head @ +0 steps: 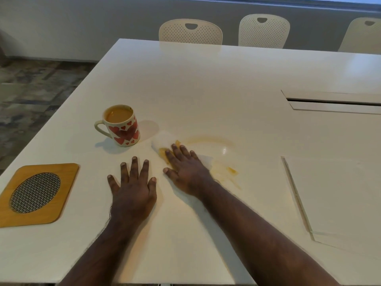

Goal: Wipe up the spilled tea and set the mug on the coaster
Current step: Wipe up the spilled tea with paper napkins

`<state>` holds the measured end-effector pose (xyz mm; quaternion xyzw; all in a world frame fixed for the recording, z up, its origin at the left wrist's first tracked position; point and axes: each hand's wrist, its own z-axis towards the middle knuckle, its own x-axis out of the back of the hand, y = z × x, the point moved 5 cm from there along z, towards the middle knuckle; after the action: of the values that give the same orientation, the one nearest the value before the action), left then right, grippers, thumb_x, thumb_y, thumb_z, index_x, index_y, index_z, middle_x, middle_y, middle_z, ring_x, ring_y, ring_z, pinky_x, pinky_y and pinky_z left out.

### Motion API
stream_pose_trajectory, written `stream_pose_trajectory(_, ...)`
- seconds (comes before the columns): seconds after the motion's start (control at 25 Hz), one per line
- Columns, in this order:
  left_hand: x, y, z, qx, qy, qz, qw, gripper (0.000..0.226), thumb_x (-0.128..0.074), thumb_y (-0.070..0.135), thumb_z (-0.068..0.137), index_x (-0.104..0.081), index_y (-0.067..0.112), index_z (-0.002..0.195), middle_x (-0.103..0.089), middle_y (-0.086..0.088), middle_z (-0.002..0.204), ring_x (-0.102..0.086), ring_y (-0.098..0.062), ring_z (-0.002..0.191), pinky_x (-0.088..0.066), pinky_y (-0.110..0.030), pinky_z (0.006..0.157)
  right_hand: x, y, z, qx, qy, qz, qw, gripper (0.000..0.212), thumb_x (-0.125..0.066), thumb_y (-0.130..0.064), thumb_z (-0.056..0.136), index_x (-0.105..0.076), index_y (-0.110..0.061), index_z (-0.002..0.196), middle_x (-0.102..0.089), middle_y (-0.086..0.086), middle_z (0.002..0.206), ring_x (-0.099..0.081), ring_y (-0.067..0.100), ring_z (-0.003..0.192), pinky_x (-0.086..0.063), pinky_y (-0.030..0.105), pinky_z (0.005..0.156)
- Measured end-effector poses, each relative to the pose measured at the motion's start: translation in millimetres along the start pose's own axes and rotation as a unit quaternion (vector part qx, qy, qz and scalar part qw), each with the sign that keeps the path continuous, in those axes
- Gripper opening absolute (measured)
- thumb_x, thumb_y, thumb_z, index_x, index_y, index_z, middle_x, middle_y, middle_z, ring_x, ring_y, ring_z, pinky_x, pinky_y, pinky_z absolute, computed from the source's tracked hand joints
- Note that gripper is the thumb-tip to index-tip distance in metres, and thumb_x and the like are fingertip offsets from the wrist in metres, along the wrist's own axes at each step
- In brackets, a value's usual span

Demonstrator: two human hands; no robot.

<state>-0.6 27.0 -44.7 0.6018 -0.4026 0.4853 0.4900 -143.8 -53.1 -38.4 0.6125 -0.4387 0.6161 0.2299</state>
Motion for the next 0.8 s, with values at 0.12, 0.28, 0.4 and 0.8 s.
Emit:
stream_pose_trajectory(0.12, 1, 0, 0, -0.003, 0.009, -0.004, 1.000, 0.061, -0.017, 0.045, 0.099, -0.001, 0.026, 0.155, 0.008, -0.003, 0.164, 0.009, -0.029, 0.150, 0.000, -0.064, 0.116, -3, -10, -34, 0.080, -0.002, -0.004, 0.997, 0.061, -0.018, -0.053, 0.102, -0.002, -0.030, 0.156, 0.006, -0.003, 0.164, 0.009, 0.015, 0.150, 0.007, 0.034, 0.117)
stream_pose_trajectory(0.28, -1, -2, 1, -0.002, 0.011, -0.016, 1.000, 0.061, -0.018, 0.043, 0.099, 0.000, 0.027, 0.155, 0.007, -0.002, 0.164, 0.009, -0.028, 0.150, 0.003, -0.062, 0.116, -3, 11, -89, 0.075, 0.018, -0.001, 0.997, 0.055, -0.019, -0.046, 0.104, -0.007, -0.034, 0.156, 0.004, -0.011, 0.164, 0.009, 0.009, 0.150, 0.004, 0.031, 0.120)
stream_pose_trajectory(0.4, -3, -3, 0, 0.000, 0.018, -0.018, 1.000, 0.061, -0.016, 0.044, 0.099, 0.000, 0.028, 0.155, 0.007, -0.001, 0.164, 0.009, -0.028, 0.150, 0.004, -0.061, 0.116, 4, 48, -108, -0.026, 0.049, 0.005, 0.998, 0.053, -0.021, -0.045, 0.105, -0.007, -0.038, 0.156, 0.004, -0.014, 0.163, 0.006, 0.008, 0.151, 0.000, 0.031, 0.121)
stream_pose_trajectory(0.8, -7, -5, 3, 0.003, 0.021, 0.001, 1.000, 0.062, -0.013, 0.046, 0.098, -0.001, 0.028, 0.155, 0.005, -0.002, 0.164, 0.006, -0.030, 0.151, 0.003, -0.062, 0.115, 21, 131, -53, -0.283, 0.107, 0.030, 0.953, 0.057, -0.019, -0.037, 0.105, -0.006, -0.019, 0.157, 0.002, 0.008, 0.165, 0.004, 0.029, 0.151, -0.004, 0.048, 0.120)
